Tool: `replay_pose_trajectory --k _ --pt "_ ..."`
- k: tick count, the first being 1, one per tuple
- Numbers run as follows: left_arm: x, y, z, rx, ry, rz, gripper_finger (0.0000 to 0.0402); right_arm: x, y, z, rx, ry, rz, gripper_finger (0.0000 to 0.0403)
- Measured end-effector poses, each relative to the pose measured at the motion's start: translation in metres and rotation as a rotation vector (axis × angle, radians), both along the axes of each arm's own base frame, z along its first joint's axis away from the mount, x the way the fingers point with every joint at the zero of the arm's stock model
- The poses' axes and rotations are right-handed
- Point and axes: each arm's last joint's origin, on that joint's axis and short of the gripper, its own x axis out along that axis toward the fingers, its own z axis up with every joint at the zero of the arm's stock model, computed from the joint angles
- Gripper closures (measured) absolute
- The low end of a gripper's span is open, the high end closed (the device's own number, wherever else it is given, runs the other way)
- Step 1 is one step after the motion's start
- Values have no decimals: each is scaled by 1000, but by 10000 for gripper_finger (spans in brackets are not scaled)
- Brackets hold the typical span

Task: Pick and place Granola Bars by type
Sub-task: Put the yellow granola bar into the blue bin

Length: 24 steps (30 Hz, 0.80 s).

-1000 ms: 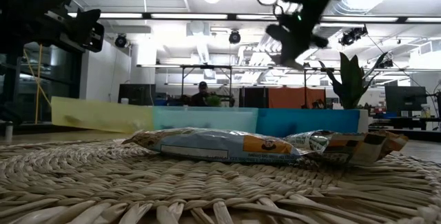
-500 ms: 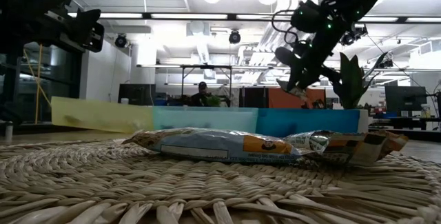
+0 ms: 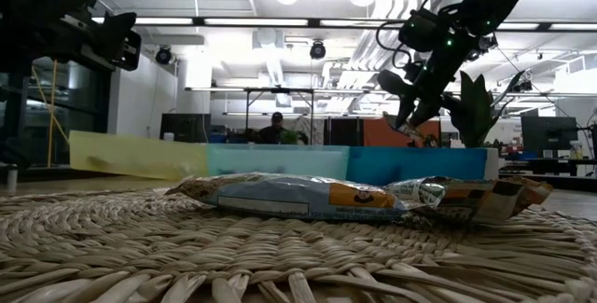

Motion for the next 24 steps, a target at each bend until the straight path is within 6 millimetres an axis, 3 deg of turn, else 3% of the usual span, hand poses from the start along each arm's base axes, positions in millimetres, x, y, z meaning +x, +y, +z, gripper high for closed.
replay_pose_trajectory --k 24 --pt "0 0 0 0 0 0 172 0 5 -4 67 21 147 316"
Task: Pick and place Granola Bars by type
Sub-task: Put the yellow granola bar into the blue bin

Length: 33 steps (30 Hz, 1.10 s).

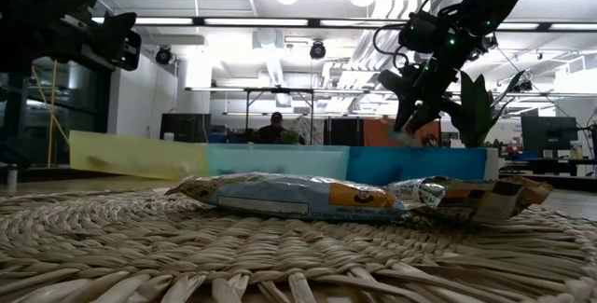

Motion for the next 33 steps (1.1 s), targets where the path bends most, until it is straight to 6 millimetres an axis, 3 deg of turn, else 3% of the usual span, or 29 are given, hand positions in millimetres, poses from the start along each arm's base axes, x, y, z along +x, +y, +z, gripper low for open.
replay_pose_trajectory --k 7,13,21,27,33 --pt "0 0 0 0 0 0 172 0 0 0 10 -9 19 278" --pt "0 0 0 0 -1 0 172 4 -1 3 -28 -37 96 273" --pt "0 0 0 0 -1 0 172 30 -2 36 -235 -407 352 272" --pt "0 0 0 0 -1 0 172 59 26 64 -421 -645 560 272" --pt "0 0 0 0 -1 0 172 89 73 91 -534 -683 792 269"
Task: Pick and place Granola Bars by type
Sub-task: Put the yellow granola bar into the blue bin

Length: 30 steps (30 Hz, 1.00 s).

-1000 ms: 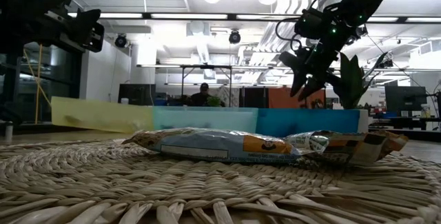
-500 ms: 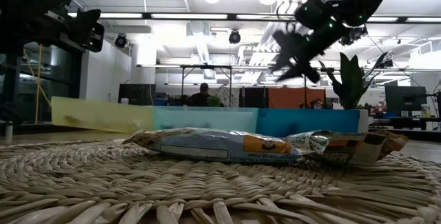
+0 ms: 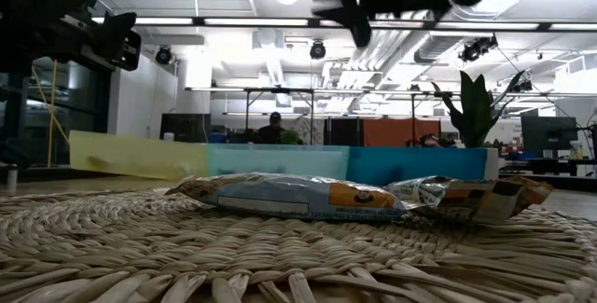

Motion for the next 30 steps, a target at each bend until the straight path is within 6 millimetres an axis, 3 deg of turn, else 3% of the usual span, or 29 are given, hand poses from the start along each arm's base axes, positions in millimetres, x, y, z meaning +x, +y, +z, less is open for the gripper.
replay_pose_trajectory --k 7,14,21,25,30 --pt "0 0 0 0 0 0 172 25 67 31 -168 182 148 246" --pt "0 0 0 0 0 0 172 22 127 57 -317 418 152 195" --pt "0 0 0 0 0 0 172 25 178 73 -321 415 197 165" --pt "0 0 0 0 0 0 172 38 198 76 -307 428 216 164" --pt "0 0 0 0 0 0 172 64 217 57 -344 597 233 164"
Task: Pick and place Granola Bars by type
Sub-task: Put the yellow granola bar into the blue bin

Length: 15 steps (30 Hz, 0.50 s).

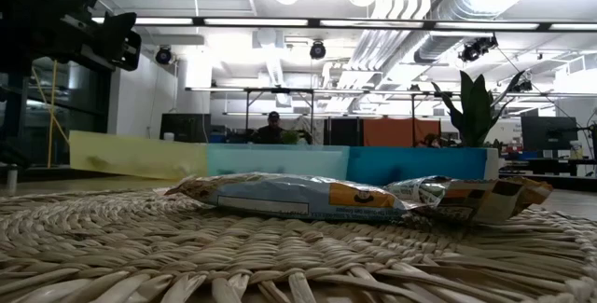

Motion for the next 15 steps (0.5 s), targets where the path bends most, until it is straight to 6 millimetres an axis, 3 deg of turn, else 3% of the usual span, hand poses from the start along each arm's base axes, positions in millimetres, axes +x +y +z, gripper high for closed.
replay_pose_trajectory --k 9,15 --pt "0 0 0 0 0 0 172 45 27 -44 51 266 27 164" --pt "0 0 0 0 0 0 172 54 52 -70 86 348 107 164"
